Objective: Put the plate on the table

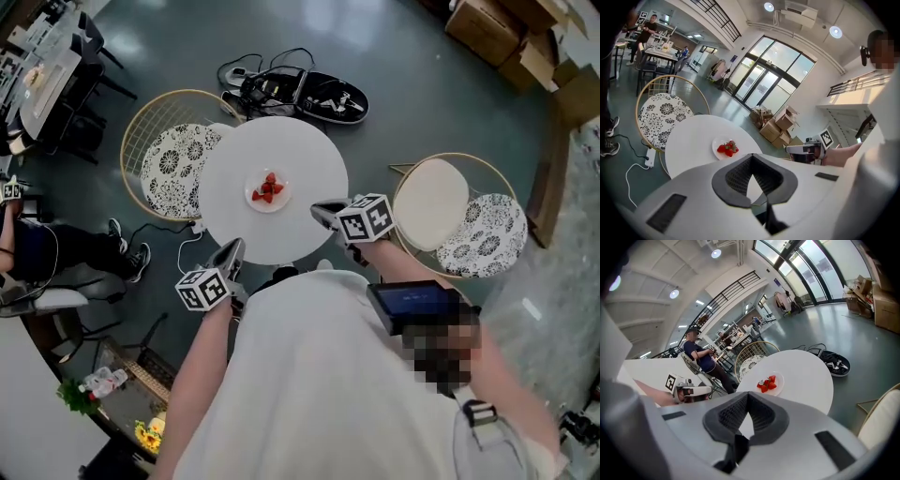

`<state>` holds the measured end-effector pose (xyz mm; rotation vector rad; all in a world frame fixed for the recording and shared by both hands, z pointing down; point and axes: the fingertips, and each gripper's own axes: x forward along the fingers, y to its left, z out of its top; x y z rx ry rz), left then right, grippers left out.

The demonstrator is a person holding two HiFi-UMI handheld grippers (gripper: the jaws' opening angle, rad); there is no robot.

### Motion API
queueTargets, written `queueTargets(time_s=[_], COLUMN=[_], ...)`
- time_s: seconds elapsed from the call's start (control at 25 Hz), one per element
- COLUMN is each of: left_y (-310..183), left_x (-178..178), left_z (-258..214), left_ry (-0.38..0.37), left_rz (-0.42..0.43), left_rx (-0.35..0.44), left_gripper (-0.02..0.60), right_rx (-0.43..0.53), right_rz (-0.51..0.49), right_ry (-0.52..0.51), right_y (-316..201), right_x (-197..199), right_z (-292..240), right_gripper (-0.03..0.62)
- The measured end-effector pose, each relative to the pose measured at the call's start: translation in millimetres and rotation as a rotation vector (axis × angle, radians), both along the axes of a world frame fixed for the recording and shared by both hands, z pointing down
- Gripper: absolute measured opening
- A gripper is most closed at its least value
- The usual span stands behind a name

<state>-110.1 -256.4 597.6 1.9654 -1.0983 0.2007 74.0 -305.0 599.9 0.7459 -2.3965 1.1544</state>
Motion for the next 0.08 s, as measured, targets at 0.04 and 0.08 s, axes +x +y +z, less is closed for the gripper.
queueTargets(time_s=[0.04, 0.08], left_y=[2.3, 4.7], left_x=[2.4, 4.9], left_z=[-0.2, -0.1], left_ry=[0.002, 0.005], left_rz=[0.000, 0.000], left_rx=[-0.004, -0.007], left_gripper=[0.003, 0.003], right_rx=[-0.002, -0.005], right_rz=[-0.001, -0.003], right_ry=[0.003, 0.005], right_y=[2.5, 5.1], right_x=[2.0, 4.1], right_z=[-1.1, -2.1], right_gripper=[0.005, 0.005])
